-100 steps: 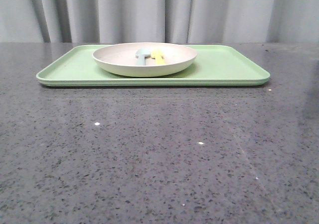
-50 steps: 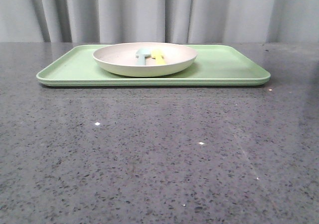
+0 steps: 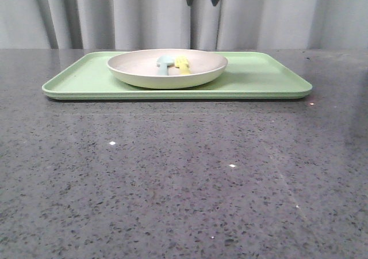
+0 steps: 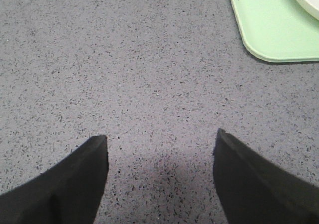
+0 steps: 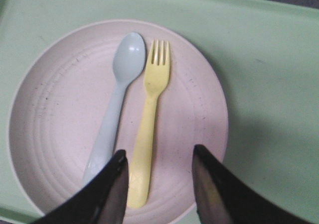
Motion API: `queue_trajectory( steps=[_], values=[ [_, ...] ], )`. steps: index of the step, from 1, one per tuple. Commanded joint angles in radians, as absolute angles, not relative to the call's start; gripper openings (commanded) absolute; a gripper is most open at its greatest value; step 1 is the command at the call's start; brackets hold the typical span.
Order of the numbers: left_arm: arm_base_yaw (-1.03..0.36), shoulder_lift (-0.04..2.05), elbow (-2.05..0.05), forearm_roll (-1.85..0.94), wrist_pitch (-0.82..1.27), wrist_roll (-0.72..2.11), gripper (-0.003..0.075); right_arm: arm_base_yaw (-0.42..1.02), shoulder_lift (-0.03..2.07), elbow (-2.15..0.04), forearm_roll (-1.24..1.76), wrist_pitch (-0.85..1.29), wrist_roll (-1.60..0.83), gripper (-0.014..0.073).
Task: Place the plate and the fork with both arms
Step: 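Move the right gripper over the plate and lower onto the yellow fork, then close the right gripper on the yellow fork handle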
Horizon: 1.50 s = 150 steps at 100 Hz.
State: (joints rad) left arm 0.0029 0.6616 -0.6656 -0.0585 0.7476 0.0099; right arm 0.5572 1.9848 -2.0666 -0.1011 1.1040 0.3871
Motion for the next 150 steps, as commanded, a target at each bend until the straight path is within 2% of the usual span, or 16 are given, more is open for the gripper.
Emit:
queue_trajectory(
  steps=[1,71,150],
  values=[
    [0.006,0.660,-0.690,-0.069,0.683,0.000,0.0438,0.557,1.949,-2.102,-0.114,1.070,0.399,0.0325],
    [0.006,0.660,-0.690,-0.069,0.683,0.000,0.0438,0.583,2.076,-2.103,-0.082,1.117,0.413,0.0325],
    [0.006,0.660,-0.690,-0.069,0.683,0.000,0.0438,0.584,2.117,-2.103,-0.055,1.118,0.428,0.0325]
  ],
)
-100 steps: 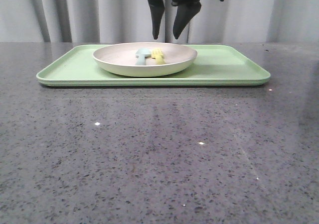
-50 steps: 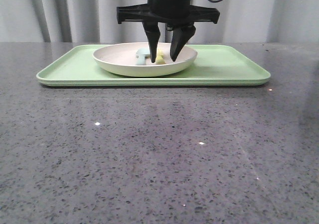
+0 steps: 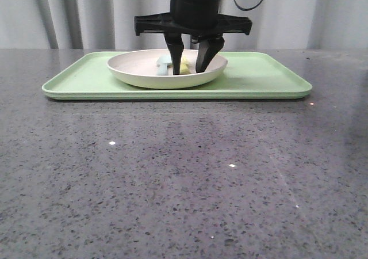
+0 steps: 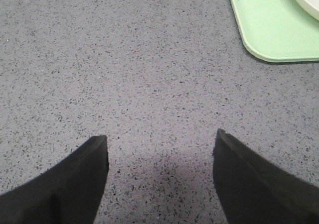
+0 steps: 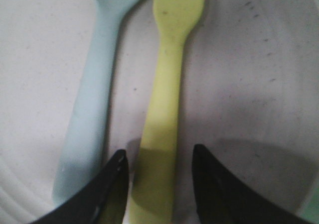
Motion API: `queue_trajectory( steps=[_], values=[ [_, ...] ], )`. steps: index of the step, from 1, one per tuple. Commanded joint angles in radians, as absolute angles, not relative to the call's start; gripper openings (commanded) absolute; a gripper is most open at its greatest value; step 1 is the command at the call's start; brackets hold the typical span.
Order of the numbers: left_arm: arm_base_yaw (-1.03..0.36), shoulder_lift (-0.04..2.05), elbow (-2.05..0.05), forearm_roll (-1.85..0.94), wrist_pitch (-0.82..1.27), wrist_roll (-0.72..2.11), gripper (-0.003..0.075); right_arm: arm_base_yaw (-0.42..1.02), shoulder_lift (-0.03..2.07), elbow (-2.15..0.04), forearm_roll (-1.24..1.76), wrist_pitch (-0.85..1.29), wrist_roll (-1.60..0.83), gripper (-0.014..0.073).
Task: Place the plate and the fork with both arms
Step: 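Close the right gripper on the yellow fork handle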
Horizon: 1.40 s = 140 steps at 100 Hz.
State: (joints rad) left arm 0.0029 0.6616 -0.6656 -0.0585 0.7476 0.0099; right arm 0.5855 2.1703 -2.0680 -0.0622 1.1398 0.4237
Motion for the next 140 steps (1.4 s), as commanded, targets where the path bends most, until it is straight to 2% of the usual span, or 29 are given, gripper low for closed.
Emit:
queue_trajectory(
  steps=[1,47,101,140],
  values=[
    [0.006,0.660,-0.690,-0.069,0.683,0.000,0.0438,0.584,2.117,-2.103,-0.055,1.118,0.428,0.0325],
    [0.006,0.660,-0.690,-0.069,0.683,0.000,0.0438,0.586,2.137,-2.103,-0.041,1.130,0.428,0.0302],
    [0.006,0.660,-0.690,-0.069,0.683,0.000,0.0438,0.586,2.137,-2.103,-0.037,1.153,0.428,0.0027],
    [0.006,0.660,-0.690,-0.069,0.683,0.000,0.0438,0.586,2.130,-2.104,-0.035,1.159,0.441,0.0024]
  ],
)
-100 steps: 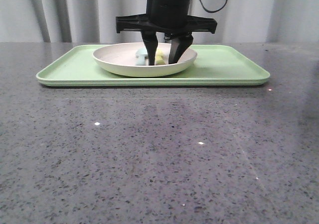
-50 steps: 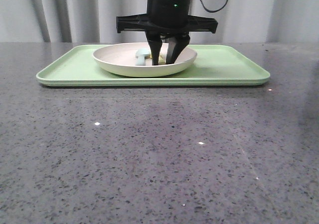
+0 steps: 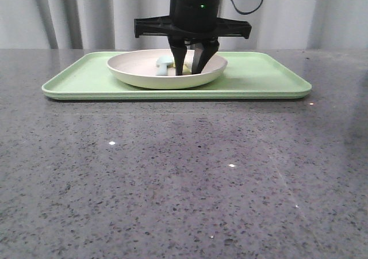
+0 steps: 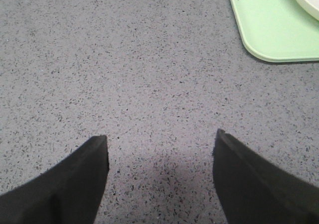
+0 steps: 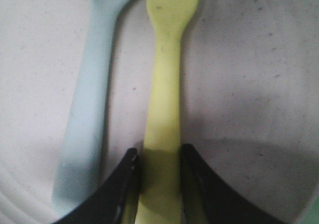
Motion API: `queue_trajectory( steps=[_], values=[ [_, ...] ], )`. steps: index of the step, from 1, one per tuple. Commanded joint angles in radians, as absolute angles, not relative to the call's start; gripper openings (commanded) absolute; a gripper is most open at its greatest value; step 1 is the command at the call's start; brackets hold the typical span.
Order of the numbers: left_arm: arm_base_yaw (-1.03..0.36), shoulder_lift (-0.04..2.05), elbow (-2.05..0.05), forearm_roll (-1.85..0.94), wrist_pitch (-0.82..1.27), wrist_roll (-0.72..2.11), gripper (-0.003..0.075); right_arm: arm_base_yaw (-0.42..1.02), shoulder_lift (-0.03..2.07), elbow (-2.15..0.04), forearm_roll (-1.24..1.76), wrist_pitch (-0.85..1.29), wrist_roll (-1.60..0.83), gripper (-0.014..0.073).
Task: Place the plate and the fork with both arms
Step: 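Close the right gripper on the yellow fork handle, then lift the fork with the right gripper and carry it beside the plate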
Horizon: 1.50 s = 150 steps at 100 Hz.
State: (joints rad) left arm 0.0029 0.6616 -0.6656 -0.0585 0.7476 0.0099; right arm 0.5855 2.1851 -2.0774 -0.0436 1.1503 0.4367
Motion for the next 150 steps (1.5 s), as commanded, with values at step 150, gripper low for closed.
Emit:
queue_trajectory(
  steps=[150],
  values=[
    [0.006,0.660,-0.690,-0.069,0.683,0.000,0.0438,0.512,2.052,-2.252,-0.125,1.339,0.347,0.0025]
  ],
)
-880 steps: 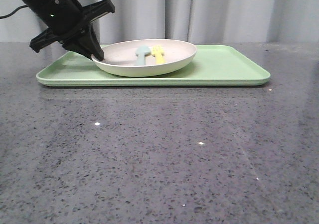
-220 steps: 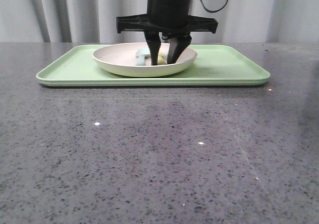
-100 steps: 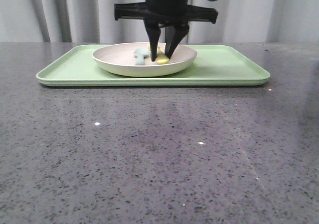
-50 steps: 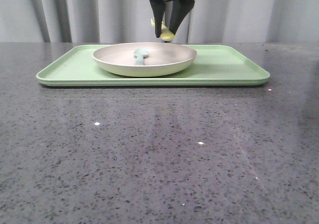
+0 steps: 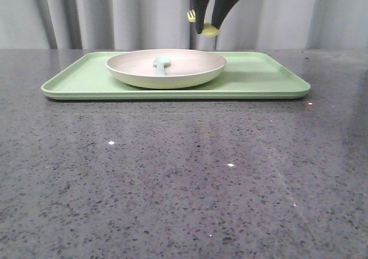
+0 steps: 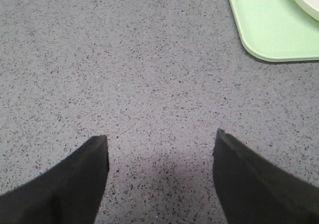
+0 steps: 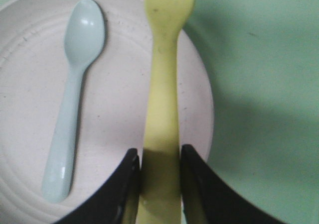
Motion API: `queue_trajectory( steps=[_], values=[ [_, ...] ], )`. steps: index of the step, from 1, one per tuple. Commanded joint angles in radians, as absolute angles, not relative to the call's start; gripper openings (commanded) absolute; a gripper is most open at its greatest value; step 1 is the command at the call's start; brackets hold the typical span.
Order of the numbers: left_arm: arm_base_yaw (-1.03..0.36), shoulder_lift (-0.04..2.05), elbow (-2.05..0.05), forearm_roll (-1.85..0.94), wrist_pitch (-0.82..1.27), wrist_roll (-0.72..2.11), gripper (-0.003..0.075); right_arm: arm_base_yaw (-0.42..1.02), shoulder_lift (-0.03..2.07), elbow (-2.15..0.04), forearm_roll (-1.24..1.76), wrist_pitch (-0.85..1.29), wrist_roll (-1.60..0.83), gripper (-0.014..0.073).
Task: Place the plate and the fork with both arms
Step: 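Lift the fork with the right gripper and carry it beside the plate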
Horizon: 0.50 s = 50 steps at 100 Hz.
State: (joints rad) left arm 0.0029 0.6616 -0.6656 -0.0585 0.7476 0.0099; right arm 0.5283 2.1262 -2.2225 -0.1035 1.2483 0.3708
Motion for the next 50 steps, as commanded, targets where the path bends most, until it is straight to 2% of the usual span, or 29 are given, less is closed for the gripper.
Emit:
queue_trajectory(
  steps=[1,50],
  values=[
    [0.006,0.660,-0.690,-0.069,0.683,0.000,0.0438,0.511,2.052,-2.252,-0.125,1.339,0.347,0.0025],
    [0.006,0.660,-0.690,-0.069,0.683,0.000,0.0438,0.441,2.022,-2.246,-0.124,1.345,0.281,0.0025]
  ],
)
